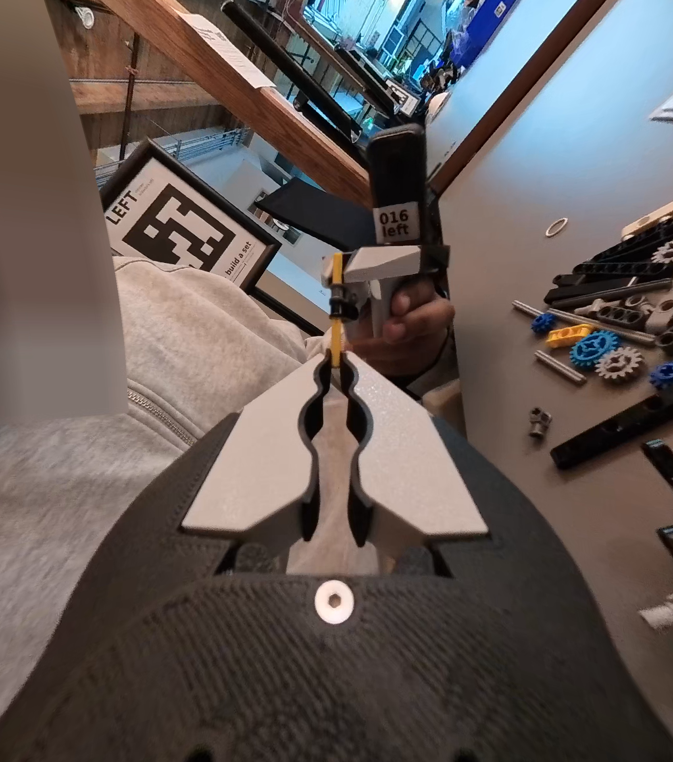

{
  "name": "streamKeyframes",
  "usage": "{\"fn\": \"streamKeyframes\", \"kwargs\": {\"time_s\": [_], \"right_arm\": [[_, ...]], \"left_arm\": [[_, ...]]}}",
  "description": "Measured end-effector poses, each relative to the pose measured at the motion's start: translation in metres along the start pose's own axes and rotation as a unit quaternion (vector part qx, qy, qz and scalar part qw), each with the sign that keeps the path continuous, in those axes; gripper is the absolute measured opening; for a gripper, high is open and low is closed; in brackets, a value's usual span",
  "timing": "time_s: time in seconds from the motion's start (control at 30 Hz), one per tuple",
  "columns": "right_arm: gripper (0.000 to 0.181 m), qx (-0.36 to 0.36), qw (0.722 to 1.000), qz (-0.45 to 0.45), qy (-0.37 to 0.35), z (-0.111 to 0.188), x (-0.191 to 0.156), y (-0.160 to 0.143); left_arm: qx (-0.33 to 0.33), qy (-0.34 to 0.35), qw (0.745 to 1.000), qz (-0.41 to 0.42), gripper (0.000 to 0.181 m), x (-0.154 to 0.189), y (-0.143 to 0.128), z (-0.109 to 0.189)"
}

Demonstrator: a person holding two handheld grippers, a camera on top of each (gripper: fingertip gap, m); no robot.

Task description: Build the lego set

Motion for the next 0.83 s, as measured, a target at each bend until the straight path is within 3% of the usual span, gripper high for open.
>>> {"fn": "streamKeyframes", "kwargs": {"time_s": [0.03, 0.4, 0.5, 0.6, 0.7, 0.83], "right_arm": [[0.002, 0.002, 1.0, 0.0, -0.001, 0.001, 0.0, 0.0], [0.001, 0.02, 1.0, -0.01, -0.004, 0.014, 0.0, -0.001], [0.001, -0.007, 0.999, -0.017, -0.029, 0.017, 0.001, -0.002], [0.001, -0.038, 0.997, -0.017, -0.063, 0.02, 0.0, -0.003], [0.001, -0.082, 0.99, -0.011, -0.116, 0.021, 0.0, -0.002], [0.002, -0.137, 0.976, 0.0, -0.171, 0.015, -0.001, 0.0]], "left_arm": [[-0.008, 0.009, 1.0, -0.009, 0.002, 0.001, 0.0, 0.001], [-0.073, 0.033, 0.996, -0.042, 0.001, 0.005, -0.004, 0.002], [-0.077, 0.033, 0.996, -0.044, 0.021, 0.006, -0.002, 0.002], [-0.114, 0.087, 0.987, -0.074, 0.032, 0.006, -0.001, 0.001], [-0.188, 0.168, 0.958, -0.134, 0.035, 0.009, -0.002, -0.006], [-0.313, 0.278, 0.881, -0.221, 0.028, 0.009, -0.009, -0.017]]}}
Point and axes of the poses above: each gripper's, where its closed fingertips meet, z back along the fingers, y out of its top, x = y × z across the jaws, the point moved 10 cm from there along z, back along the fingers, and after that the axes turned 15 degrees about -x, right-handed, at the moved point
